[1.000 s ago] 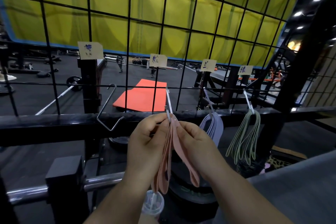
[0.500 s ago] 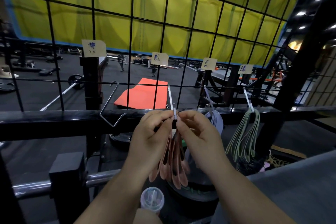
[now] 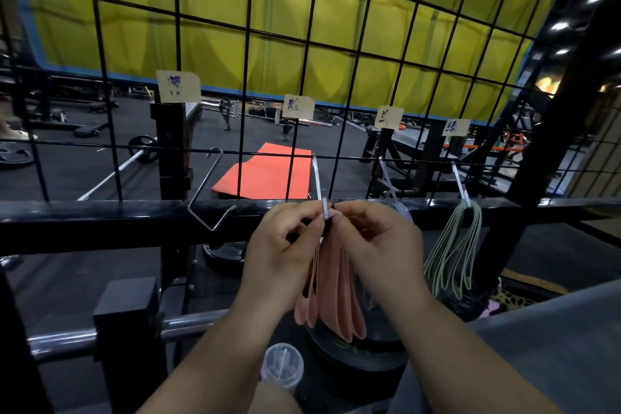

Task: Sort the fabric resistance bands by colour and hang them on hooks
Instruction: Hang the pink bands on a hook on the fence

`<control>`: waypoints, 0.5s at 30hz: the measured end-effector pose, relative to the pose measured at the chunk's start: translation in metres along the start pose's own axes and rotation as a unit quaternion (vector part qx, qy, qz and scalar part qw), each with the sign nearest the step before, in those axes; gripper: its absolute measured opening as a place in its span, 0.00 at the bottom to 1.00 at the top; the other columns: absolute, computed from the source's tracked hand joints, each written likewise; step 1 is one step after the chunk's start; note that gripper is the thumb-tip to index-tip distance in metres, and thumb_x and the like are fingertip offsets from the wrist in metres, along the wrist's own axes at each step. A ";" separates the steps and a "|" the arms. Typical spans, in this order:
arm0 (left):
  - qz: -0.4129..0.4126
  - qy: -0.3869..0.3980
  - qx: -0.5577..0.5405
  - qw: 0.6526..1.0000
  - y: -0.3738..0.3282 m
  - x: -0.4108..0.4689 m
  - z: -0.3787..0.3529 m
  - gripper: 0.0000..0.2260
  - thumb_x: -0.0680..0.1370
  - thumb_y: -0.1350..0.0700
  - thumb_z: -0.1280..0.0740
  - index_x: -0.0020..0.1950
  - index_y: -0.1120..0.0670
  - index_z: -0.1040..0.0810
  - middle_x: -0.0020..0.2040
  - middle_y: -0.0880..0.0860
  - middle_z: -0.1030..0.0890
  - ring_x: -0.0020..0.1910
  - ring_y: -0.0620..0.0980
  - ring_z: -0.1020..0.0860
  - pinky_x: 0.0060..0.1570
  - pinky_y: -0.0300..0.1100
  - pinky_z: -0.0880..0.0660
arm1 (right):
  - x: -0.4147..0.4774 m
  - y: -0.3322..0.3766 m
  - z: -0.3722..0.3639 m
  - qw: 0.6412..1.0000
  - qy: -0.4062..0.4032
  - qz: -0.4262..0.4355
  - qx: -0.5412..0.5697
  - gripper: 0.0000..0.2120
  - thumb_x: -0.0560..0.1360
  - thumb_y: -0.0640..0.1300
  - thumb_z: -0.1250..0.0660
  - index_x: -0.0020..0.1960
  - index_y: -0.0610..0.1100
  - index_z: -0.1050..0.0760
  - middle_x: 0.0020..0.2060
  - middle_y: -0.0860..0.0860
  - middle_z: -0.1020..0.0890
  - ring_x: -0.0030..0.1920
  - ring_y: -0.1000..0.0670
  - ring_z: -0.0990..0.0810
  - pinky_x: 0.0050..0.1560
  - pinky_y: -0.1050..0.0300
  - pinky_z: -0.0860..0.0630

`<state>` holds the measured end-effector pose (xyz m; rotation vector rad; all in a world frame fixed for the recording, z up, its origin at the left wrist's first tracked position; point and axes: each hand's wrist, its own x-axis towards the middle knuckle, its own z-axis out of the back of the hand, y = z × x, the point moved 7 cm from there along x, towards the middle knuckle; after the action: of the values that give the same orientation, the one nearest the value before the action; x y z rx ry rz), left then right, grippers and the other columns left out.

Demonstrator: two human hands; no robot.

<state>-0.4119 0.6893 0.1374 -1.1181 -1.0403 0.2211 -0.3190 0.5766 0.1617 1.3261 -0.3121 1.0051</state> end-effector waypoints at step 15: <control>-0.010 -0.052 0.006 0.999 -0.002 -0.003 0.000 0.10 0.76 0.60 0.30 0.52 0.47 0.17 0.51 0.43 0.24 0.41 0.43 0.23 0.41 0.27 0.28 | 0.006 -0.003 -0.002 0.999 -0.010 0.003 -0.051 0.03 0.73 0.43 0.27 0.46 0.50 0.16 0.39 0.56 0.17 0.42 0.56 0.18 0.43 0.53 0.19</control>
<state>-0.4146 0.6863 0.1370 -1.0935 -1.1406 0.2710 -0.3140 0.5812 0.1630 1.2435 -0.3782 0.9684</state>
